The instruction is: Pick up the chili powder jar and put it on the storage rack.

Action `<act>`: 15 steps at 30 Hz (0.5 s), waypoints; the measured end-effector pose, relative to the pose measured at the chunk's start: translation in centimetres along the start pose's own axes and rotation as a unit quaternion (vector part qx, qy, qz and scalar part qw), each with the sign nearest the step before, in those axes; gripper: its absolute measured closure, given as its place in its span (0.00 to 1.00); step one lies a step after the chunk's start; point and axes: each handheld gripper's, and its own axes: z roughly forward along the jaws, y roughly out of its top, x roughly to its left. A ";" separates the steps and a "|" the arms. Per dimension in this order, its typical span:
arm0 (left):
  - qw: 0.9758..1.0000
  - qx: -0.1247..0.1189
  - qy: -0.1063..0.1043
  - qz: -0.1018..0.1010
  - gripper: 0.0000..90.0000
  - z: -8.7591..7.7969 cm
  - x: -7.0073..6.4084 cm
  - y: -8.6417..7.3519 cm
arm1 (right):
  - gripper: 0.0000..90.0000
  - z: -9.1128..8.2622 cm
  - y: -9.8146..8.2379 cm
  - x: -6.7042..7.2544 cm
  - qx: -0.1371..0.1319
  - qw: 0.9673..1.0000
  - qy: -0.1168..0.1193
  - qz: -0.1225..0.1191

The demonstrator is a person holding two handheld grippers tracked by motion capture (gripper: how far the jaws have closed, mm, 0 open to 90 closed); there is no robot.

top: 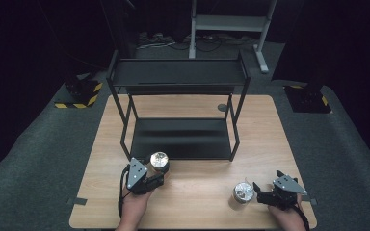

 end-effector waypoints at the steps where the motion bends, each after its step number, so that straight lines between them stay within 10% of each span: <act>1: 1.000 -0.002 -0.002 -0.003 0.38 -0.2 0.2 0.2 | 0.00 0.0 0.0 0.0 0.000 1.000 0.000 0.000; 15: 1.000 -0.013 0.015 -0.002 0.38 -2.1 1.0 2.2 | 0.00 0.0 0.0 0.0 -0.001 1.000 0.001 0.001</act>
